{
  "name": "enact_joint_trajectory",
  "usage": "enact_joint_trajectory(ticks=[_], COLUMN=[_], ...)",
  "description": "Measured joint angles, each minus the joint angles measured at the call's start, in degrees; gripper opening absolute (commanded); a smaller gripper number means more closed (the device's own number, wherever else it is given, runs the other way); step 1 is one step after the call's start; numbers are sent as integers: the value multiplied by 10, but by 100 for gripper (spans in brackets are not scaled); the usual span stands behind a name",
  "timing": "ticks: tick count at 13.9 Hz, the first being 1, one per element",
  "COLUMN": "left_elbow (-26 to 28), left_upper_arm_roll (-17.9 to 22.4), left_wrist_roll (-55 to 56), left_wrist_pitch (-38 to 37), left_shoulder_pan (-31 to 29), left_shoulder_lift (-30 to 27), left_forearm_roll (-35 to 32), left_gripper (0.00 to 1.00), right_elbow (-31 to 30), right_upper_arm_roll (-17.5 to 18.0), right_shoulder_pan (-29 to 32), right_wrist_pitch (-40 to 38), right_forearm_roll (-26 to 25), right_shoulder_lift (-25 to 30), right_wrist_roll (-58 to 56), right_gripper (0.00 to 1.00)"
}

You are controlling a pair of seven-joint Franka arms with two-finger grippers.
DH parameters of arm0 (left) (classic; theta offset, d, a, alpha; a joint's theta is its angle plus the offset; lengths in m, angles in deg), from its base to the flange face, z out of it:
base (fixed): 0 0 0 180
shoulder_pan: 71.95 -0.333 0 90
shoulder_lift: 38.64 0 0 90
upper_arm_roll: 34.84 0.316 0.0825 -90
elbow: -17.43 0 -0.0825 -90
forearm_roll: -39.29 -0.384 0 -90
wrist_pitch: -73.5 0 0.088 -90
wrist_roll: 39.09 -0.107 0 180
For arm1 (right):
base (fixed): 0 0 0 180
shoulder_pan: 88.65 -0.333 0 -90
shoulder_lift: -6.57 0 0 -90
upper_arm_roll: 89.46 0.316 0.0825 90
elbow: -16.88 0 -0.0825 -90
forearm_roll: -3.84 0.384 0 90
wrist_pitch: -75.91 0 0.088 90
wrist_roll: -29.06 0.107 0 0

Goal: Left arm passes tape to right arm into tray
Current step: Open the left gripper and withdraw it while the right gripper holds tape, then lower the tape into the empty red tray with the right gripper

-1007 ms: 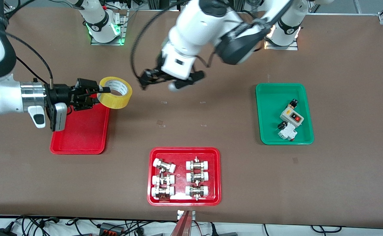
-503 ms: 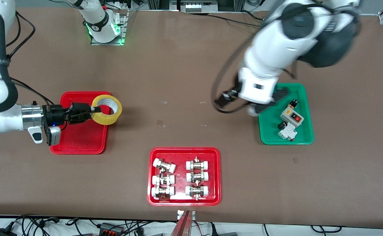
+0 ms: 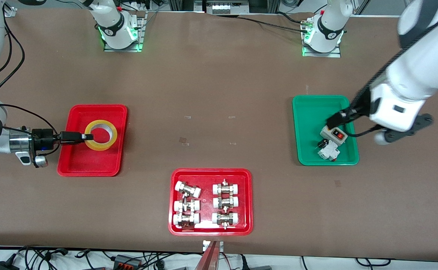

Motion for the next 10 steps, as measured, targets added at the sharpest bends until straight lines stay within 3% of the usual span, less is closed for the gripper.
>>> enact_joint_trajectory(ticks=[8, 10], left_elbow=[162, 189], left_upper_arm_roll=[187, 210], left_wrist_roll=[-330, -363], left_wrist_pitch=[-5, -2], left_shoulder_pan=[21, 26], left_shoulder_lift=[-150, -179], left_forearm_roll=[14, 15], left_gripper=[100, 100], right_elbow=[-1, -1], right_upper_arm_roll=[0, 0], right_shoulder_pan=[25, 30], right_wrist_pitch=[35, 38], right_forearm_roll=[-10, -18], right_shoulder_lift=[-44, -53], right_wrist_roll=[-28, -32], right_gripper=[29, 29])
